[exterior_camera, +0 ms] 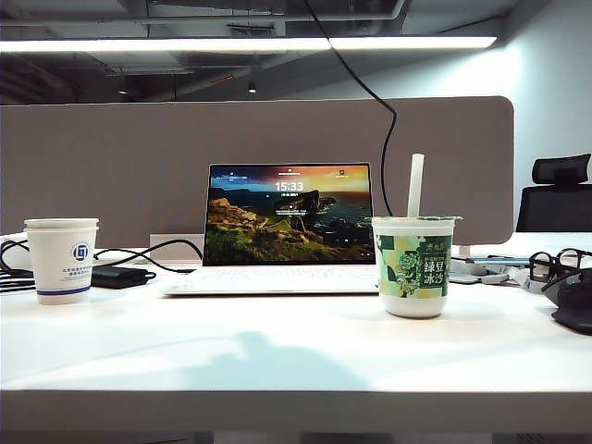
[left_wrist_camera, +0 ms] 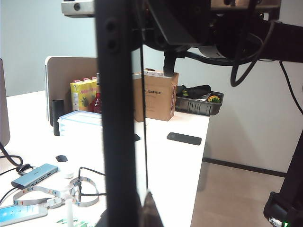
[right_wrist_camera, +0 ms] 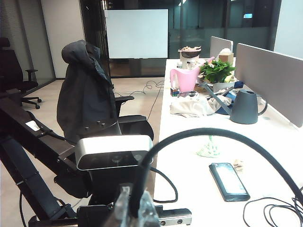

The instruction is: Pick up the black phone, pick up the charger plug, insert the charger plug into the phone's charging port, and finally place the connected phone back on the desk.

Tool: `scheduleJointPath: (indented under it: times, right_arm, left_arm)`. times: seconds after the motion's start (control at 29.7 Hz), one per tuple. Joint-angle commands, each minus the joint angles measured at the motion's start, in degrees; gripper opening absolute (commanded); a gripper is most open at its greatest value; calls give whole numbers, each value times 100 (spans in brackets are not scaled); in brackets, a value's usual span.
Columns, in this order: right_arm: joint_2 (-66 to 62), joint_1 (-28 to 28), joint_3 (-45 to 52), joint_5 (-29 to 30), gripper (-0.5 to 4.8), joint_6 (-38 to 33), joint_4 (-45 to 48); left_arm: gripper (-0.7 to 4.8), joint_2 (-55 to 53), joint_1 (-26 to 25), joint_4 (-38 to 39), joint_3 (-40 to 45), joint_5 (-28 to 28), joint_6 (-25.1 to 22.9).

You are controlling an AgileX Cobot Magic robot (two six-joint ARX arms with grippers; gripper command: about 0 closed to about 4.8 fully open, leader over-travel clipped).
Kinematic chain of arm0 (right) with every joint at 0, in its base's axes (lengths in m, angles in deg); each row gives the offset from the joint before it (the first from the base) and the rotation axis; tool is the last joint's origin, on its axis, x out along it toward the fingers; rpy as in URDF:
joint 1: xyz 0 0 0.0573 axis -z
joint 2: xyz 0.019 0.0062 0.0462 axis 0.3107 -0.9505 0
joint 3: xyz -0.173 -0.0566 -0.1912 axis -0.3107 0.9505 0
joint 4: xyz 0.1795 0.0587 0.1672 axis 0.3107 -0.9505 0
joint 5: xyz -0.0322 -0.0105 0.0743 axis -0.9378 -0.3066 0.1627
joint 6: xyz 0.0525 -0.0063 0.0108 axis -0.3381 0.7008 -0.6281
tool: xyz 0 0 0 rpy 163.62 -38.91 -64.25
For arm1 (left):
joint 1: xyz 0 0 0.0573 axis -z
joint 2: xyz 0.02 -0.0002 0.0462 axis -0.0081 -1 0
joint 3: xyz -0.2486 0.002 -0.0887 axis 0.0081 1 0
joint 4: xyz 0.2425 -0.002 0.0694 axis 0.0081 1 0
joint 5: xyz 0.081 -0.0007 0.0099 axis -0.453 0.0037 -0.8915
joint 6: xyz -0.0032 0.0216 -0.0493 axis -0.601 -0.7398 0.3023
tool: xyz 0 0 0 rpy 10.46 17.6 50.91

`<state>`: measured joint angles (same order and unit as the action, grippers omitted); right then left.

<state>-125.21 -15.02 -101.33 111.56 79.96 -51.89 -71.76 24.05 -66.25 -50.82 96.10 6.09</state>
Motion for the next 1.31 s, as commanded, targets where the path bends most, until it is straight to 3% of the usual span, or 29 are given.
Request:
scheduleJointPath:
  times: [0.03,0.2,0.57,0.71,0.84,0.98,1.04,1.31]
  right_arm:
    - [0,-28,13,175,9,-20,-245]
    - [46,-24,4,101,174,-22,-181]
    - [531,365,4,-525,185,-28,39]
    - [802,640,4,-861,185,-26,-157]
    - [1084,885,4,-927,161,-24,-483]
    - [1344,951,4,-1241,22,2,-1012]
    - [1432,951,4,-1419,1,35,-1215]
    - [1628,951,4,-2417,-4,173,-1945]
  left_arm:
    - [-6,46,-9,-542,-79,-232,61]
    - [-6,46,-9,-533,-79,-229,59]
    - [-6,46,-13,-407,-79,-236,57]
    - [-6,46,-15,33,-79,-688,144]
    - [-6,46,-15,693,-79,-1416,378]
    - [-6,22,-15,1331,-79,-1781,531]
    - [-6,-55,-15,1641,-79,-1829,529]
    - [-6,-798,-13,1932,-79,-1843,505]
